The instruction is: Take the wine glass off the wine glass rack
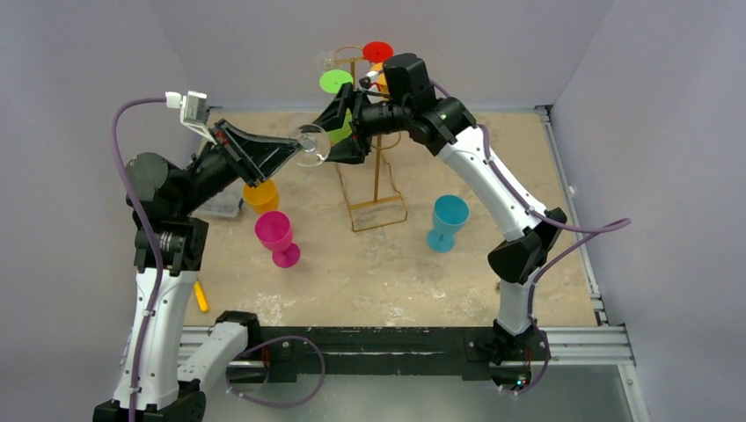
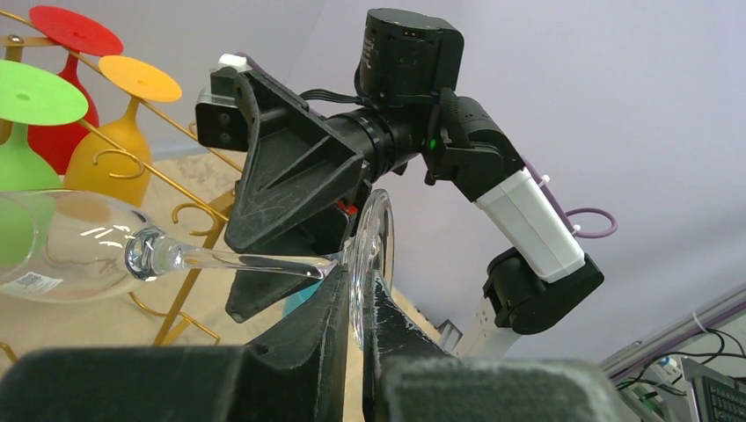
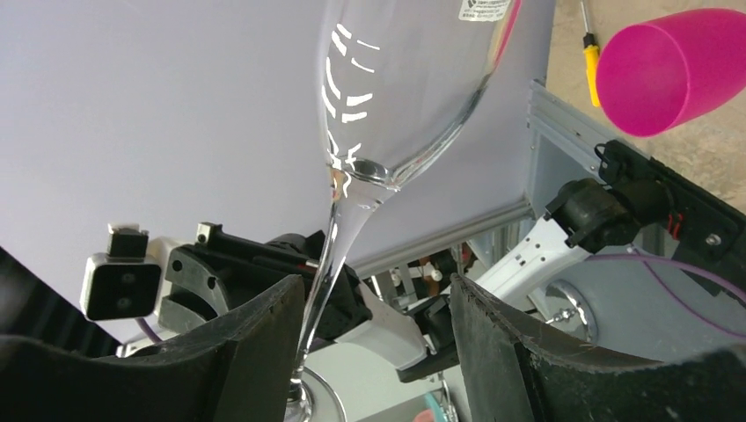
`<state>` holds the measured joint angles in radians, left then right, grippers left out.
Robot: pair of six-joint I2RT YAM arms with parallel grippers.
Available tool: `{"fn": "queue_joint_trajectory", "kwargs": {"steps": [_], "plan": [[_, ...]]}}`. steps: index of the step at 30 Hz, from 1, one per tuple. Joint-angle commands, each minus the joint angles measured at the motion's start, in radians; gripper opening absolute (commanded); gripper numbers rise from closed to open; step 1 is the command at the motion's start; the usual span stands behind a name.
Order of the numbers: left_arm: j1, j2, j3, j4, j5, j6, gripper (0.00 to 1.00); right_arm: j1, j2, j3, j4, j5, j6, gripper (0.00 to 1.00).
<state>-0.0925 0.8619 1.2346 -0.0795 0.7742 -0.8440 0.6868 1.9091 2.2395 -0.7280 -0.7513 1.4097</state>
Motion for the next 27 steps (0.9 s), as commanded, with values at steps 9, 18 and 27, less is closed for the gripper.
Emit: {"fn": "queue_joint_trajectory", "kwargs": {"steps": [9,18,27], "plan": [[-0.007,-0.015,-0.001,0.162,0.000,0.029,0.00,0.009,0.013,0.071,0.137,-0.024,0.119,0.49],[-0.014,-0.002,-0.014,0.213,-0.005,0.007,0.00,0.031,0.035,0.101,0.153,-0.038,0.159,0.46],[-0.018,0.009,-0.011,0.236,-0.012,0.003,0.00,0.060,0.041,0.104,0.176,-0.046,0.181,0.34]]}}
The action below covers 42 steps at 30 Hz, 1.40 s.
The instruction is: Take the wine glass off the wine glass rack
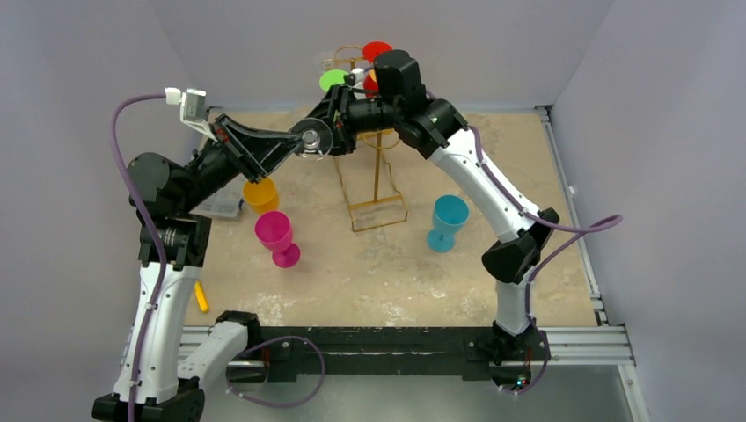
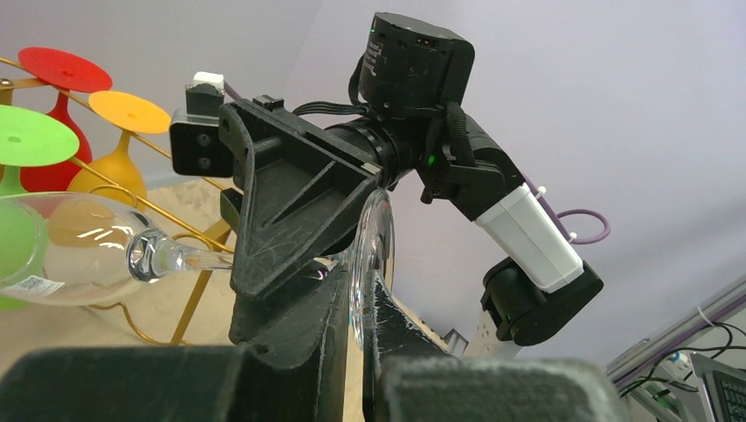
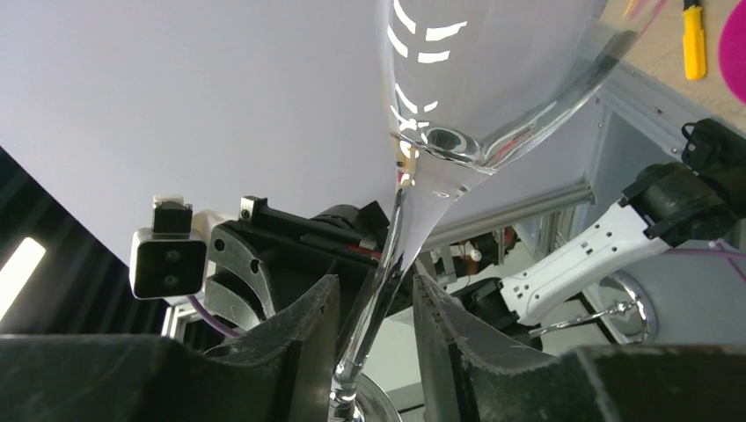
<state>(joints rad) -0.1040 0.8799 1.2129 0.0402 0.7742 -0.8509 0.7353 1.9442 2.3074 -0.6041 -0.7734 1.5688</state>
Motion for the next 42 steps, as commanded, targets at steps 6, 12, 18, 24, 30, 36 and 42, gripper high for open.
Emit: {"fn": "queue_joint_trajectory", "kwargs": {"steps": [6,12,18,24,30,36,42], "plan": [[-0.008,-0.015,0.002,0.135,-0.008,-0.005,0.00,0.013,0.004,0.030,0.072,-0.030,0.026,0.12],[-0.010,-0.018,-0.003,0.145,-0.001,-0.020,0.00,0.013,0.002,0.027,0.084,-0.032,0.028,0.00],[-0.010,-0.027,0.012,0.078,0.000,0.007,0.00,0.013,-0.004,0.027,0.102,-0.027,0.030,0.00],[-0.010,-0.028,0.040,-0.018,-0.008,0.039,0.12,0.013,-0.006,0.030,0.123,-0.026,0.020,0.00],[-0.010,-0.010,0.142,-0.227,-0.038,0.128,0.52,0.013,-0.007,0.034,0.120,-0.027,0.002,0.00],[-0.010,-0.012,0.147,-0.246,-0.043,0.127,0.73,0.013,-0.006,0.041,0.129,-0.029,-0.002,0.00],[-0.009,-0.004,0.171,-0.257,-0.068,0.093,0.80,0.012,-0.009,0.039,0.130,-0.030,-0.013,0.00]]}}
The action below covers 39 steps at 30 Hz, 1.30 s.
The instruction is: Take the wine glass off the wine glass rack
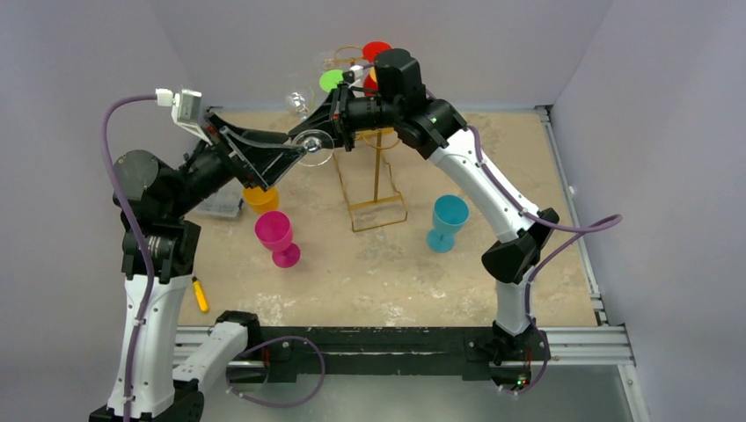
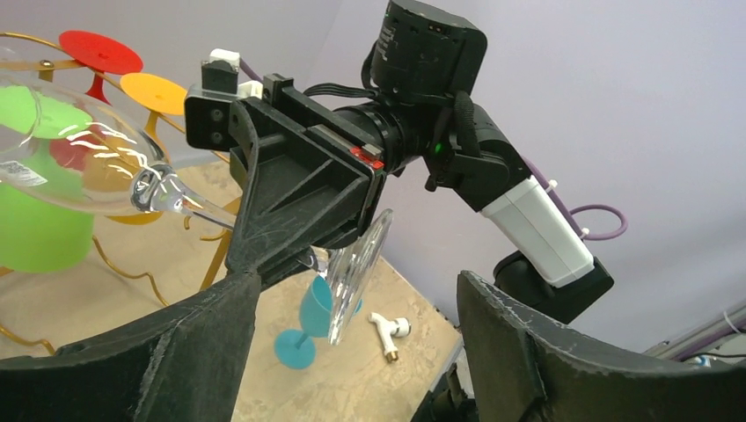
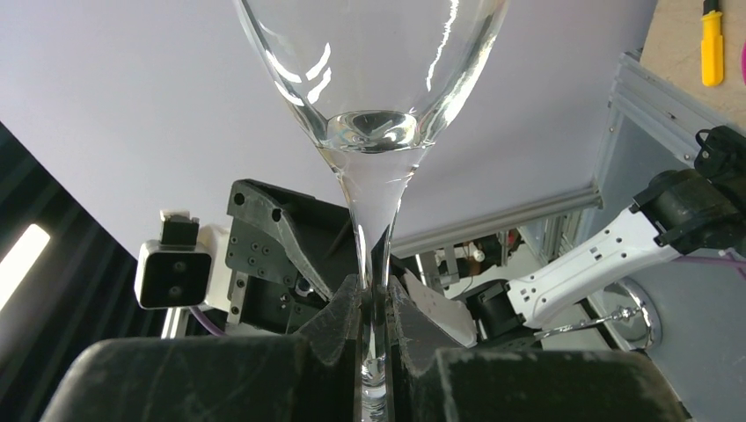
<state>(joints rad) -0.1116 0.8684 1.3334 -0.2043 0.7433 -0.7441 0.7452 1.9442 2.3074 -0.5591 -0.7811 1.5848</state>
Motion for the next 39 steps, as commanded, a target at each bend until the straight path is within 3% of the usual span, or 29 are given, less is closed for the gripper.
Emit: {"fn": "queue_joint_trajectory", "kwargs": {"steps": [1,11,19,27,32,39], "plan": [[-0.001,0.014,0.067,-0.026,-0.045,-0.020,0.80,0.002,-0.011,0.037,0.089,-0.023,-0.029,0.00],[0.000,0.095,0.297,-0.224,-0.126,-0.069,0.93,0.002,-0.015,0.045,0.086,-0.025,-0.124,0.00],[0.010,0.175,0.368,-0.262,-0.038,-0.086,1.00,0.002,-0.013,0.092,-0.020,-0.020,-0.285,0.00],[0.019,0.201,0.407,-0.275,-0.056,-0.100,1.00,-0.006,-0.024,0.101,-0.094,-0.014,-0.417,0.00],[0.059,0.223,0.464,-0.407,-0.149,-0.138,0.98,-0.014,-0.029,0.112,-0.111,-0.007,-0.471,0.00],[0.098,0.244,0.478,-0.393,-0.097,-0.237,0.93,-0.015,-0.051,0.112,-0.137,0.027,-0.624,0.00]]}}
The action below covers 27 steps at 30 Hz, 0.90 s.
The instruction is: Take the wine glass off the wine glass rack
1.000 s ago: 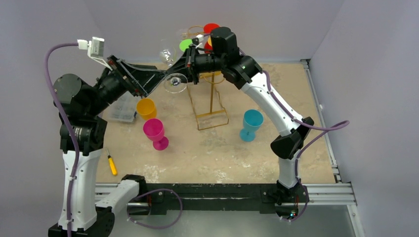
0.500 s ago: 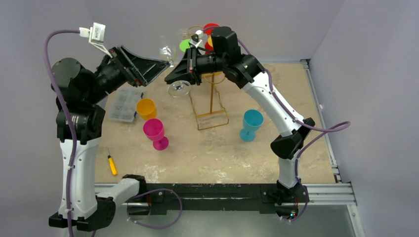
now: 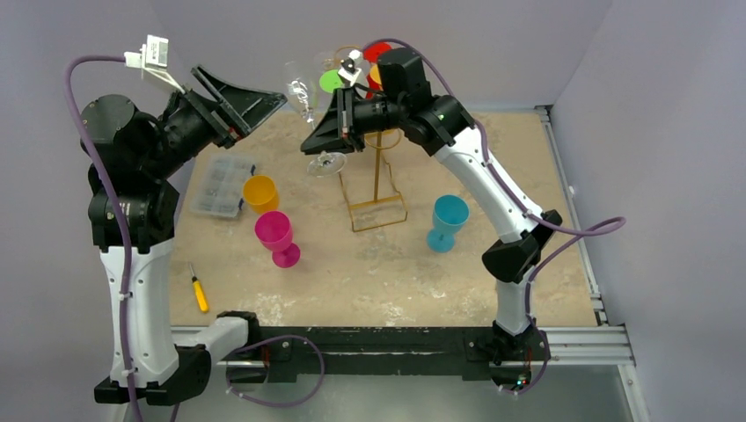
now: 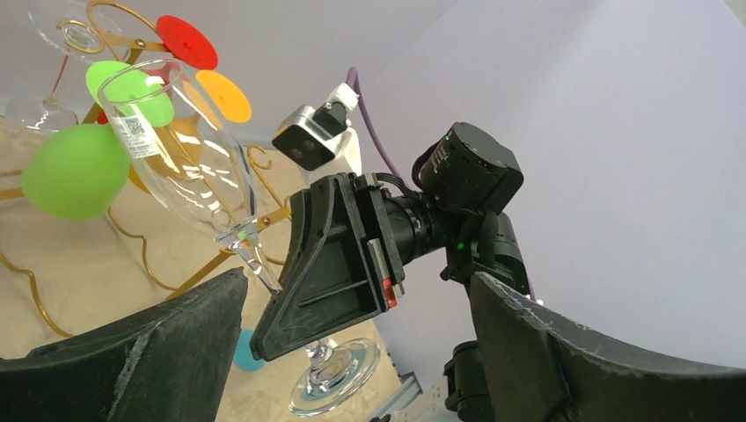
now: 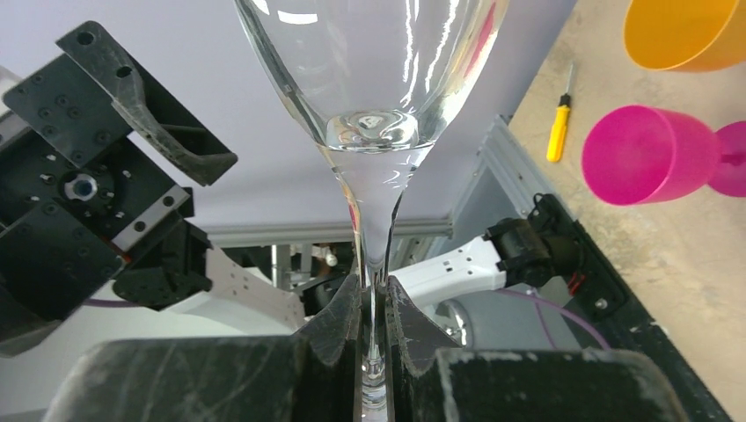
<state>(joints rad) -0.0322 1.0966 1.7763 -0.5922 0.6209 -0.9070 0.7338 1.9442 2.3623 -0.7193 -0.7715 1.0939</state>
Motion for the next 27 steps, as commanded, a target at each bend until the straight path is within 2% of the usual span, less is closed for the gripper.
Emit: {"fn": "queue_joint_trajectory", "kwargs": {"steps": [1,9,18,27], "plan": [[0.022,0.020,0.035,-0.005,0.032,-0.081,0.93,-0.003,-0.060,0.059,0.020,0.027,-0.158,0.00],[0.028,0.039,0.010,0.026,0.079,-0.130,0.92,-0.002,-0.116,0.022,0.031,0.082,-0.313,0.00],[0.032,0.069,0.013,0.042,0.092,-0.166,0.92,-0.002,-0.156,-0.014,0.102,0.063,-0.348,0.00],[0.032,0.087,-0.056,0.242,0.135,-0.274,0.89,0.005,-0.162,-0.010,0.137,0.020,-0.350,0.00]]}}
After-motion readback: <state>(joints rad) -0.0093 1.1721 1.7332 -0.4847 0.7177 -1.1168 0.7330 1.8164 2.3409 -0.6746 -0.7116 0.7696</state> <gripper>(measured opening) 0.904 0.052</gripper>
